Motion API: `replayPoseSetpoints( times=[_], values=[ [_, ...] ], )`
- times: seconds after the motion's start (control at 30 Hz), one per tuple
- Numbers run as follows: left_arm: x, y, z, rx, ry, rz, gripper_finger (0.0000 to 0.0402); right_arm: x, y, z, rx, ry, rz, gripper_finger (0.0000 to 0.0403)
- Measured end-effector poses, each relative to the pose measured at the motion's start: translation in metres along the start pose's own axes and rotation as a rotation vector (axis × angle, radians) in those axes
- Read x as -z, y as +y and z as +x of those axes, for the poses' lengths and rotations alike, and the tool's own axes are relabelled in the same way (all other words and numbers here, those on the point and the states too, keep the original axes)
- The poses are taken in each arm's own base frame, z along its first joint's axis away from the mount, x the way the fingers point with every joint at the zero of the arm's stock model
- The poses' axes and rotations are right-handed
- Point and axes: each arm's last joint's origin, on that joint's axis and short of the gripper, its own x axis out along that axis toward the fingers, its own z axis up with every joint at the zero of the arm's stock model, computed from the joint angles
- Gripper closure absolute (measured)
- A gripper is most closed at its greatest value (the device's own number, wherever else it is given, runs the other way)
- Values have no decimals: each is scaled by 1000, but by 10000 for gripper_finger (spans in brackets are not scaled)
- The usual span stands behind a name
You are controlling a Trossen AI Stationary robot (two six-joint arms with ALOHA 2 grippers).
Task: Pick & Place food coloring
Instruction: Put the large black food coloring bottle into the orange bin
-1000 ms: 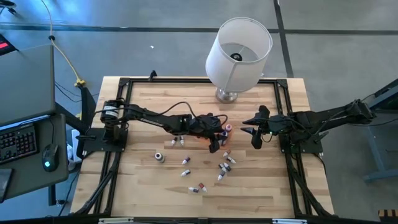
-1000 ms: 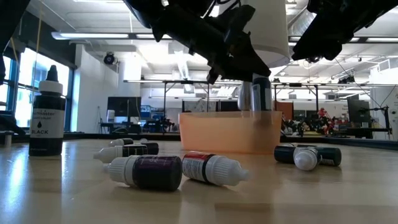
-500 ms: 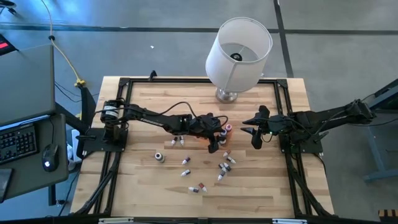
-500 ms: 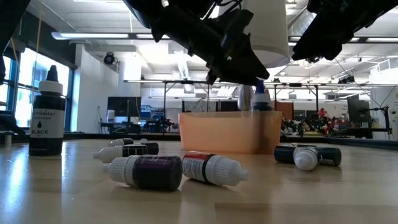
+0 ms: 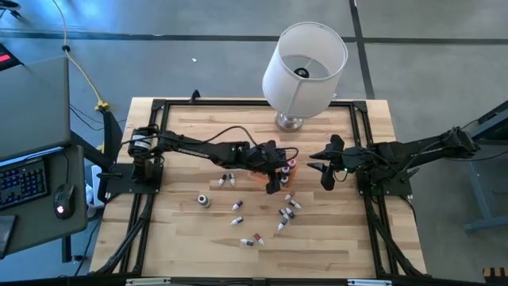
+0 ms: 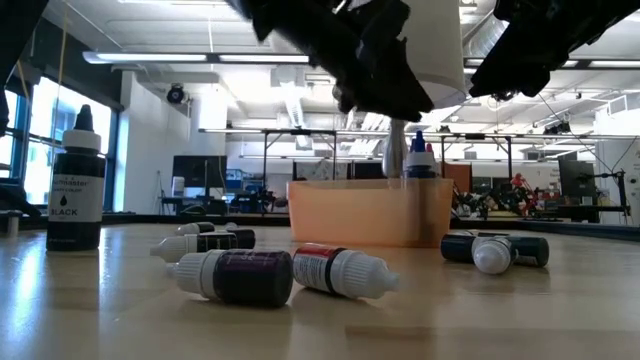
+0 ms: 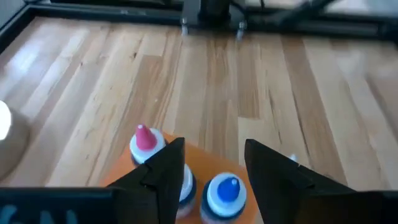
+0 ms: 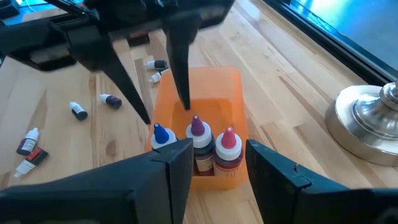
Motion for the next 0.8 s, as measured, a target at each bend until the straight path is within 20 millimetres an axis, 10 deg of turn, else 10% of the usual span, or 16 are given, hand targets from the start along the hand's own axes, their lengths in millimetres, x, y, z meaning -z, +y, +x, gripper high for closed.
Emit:
replayPoseSetpoints(
  times=[0.37, 0.8],
  values=[
    [-73, 0, -99, 92, 466, 151, 341, 0, 0, 0, 0, 0, -8, 263],
    [-35, -39, -203, 567, 792, 71, 397, 10, -2, 5, 36, 87, 66, 263]
  ],
)
